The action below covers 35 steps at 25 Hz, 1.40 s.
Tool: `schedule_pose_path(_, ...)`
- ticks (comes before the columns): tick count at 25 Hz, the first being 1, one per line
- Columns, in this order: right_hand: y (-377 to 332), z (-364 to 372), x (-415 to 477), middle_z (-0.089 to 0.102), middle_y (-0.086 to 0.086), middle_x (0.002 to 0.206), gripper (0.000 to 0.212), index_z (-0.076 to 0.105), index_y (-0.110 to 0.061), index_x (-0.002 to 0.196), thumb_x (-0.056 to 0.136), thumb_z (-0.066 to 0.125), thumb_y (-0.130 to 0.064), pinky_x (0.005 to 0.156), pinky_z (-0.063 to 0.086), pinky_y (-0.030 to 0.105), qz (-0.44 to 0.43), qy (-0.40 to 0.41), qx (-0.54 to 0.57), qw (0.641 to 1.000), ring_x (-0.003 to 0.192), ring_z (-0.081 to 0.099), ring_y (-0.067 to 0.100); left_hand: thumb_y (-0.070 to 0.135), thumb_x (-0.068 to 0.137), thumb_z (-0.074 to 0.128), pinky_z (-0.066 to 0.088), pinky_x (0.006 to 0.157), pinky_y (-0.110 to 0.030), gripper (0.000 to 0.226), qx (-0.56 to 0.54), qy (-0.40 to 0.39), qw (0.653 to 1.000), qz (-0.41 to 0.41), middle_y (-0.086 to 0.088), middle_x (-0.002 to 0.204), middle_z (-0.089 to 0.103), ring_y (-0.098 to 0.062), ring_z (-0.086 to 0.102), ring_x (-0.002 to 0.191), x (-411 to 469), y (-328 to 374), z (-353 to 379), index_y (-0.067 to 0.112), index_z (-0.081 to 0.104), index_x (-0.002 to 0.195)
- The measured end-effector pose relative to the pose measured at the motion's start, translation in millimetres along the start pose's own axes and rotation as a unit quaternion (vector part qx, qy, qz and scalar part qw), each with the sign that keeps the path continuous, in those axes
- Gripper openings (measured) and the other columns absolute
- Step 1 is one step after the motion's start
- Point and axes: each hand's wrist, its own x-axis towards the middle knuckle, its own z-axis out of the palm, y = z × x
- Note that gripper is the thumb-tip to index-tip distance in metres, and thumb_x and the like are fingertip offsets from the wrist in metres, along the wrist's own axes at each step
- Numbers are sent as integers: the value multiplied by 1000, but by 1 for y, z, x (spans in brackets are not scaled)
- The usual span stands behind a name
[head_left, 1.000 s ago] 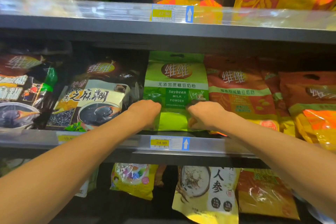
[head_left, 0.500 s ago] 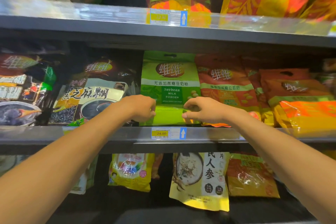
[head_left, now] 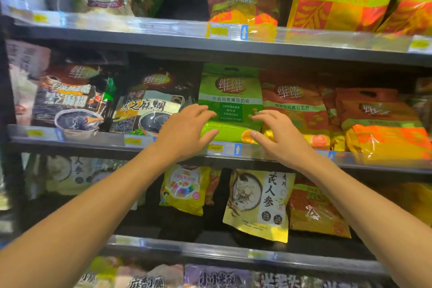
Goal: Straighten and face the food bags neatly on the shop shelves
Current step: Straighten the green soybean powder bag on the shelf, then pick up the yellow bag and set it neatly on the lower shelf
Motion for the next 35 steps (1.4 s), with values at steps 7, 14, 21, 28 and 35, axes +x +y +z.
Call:
schedule_pose_path(7,-54,22,-51,54,2,145,42,63,-19,133,98,62,-42,114,39,46,-59,63,35,996,140,44,21,53,102,44,30,121,-44,56,36,23,999,-22,0,163,37,-22,23,156,-91,4,-15,26,45,151)
schedule_pose_path(14,-118,78,-78,56,-1,140,42,66,-21,129,93,61,-41,108,44,45,-82,56,96,990,134,50,20,52,101,42,34,119,-43,55,42,-16,997,-60,-1,162,39,-23,27,154,-170,-18,-21,25,48,149)
schedule_pose_path(21,-140,135,-104,55,-4,142,41,65,-24,129,92,62,-43,107,46,44,-30,21,81,996,136,48,19,52,102,40,34,120,-43,53,20,-55,997,-49,1,162,39,-21,27,154,-210,-50,10,28,48,149)
schedule_pose_path(28,-121,157,-146,53,-7,146,47,63,-27,133,93,54,-50,108,45,44,96,-15,17,995,139,45,15,54,101,42,34,119,-42,54,-41,-83,996,5,2,161,41,-20,29,154,-213,-61,69,29,49,148)
schedule_pose_path(35,-84,152,-184,52,-9,145,44,61,-28,134,93,64,-43,110,42,40,196,-25,-36,980,138,44,13,55,100,43,29,121,-38,57,-130,-124,983,43,4,163,36,-18,26,155,-192,-28,131,30,44,152)
